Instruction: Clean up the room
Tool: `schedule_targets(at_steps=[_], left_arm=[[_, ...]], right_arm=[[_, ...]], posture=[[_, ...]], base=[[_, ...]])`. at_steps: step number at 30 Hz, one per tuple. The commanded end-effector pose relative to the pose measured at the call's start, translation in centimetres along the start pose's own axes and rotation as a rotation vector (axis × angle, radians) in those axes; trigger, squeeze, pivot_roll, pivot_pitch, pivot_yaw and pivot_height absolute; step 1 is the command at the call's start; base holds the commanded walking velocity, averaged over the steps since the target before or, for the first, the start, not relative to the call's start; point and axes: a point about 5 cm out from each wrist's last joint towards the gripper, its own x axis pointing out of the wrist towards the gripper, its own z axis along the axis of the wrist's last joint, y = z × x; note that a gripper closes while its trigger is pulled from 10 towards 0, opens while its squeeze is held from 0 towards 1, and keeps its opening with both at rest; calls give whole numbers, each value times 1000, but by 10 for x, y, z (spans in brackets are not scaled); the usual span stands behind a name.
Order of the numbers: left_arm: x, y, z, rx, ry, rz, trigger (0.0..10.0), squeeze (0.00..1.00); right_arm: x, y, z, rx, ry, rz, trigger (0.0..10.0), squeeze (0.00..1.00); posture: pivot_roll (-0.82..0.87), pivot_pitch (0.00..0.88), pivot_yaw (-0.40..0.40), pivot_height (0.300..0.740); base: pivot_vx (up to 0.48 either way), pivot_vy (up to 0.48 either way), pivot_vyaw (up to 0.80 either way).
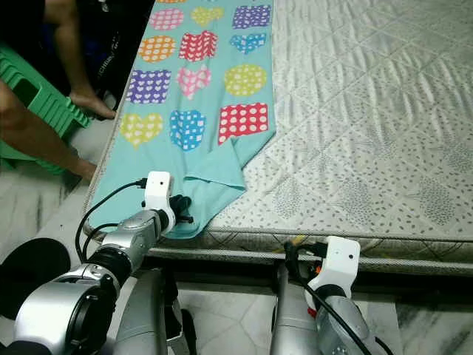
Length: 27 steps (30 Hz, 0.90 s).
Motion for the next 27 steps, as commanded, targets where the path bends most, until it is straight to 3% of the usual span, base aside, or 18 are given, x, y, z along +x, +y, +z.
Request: schedule_targets(at_steps=[1,13,15,19,20,21,22,27], left_arm=[[-2,6,-5,2,32,17,0,0],[-2,6,-10,5,38,20,0,0],[-2,5,-7,11,25,20,10000,0],[-1,4,-4,-8,4,32,10000,0],[-1,3,-3,-36,-11,21,10000,612],[-1,3,-3,-36,-11,21,10000,612],[-2,4,-4,-47,-14,16,10000,1000],[-2,6,-6,-37,-9,24,10000,1000]], right_arm=[[-2,0,-4,7,14,-11,10000,0],[-3,0,-4,4,15,-9,10000,0],[-3,0,-5,5,16,-9,10000,0],[-3,0,-5,8,17,-7,10000,0],[-3,0,-5,8,18,-7,10000,0],[-3,0,-5,8,18,-7,10000,0],[-3,0,-5,8,18,-6,10000,0],[-2,0,-5,8,17,-6,10000,0]], posture=[[-222,243,124,586],[-227,237,124,586],[-225,235,126,586],[-223,233,125,586],[-223,232,125,586],[-223,232,125,586],[-224,231,124,586],[-229,232,127,586]], base=[[0,0,0],[0,0,0],[0,0,0],[0,0,0],[0,0,0],[0,0,0],[0,0,0],[0,0,0]])
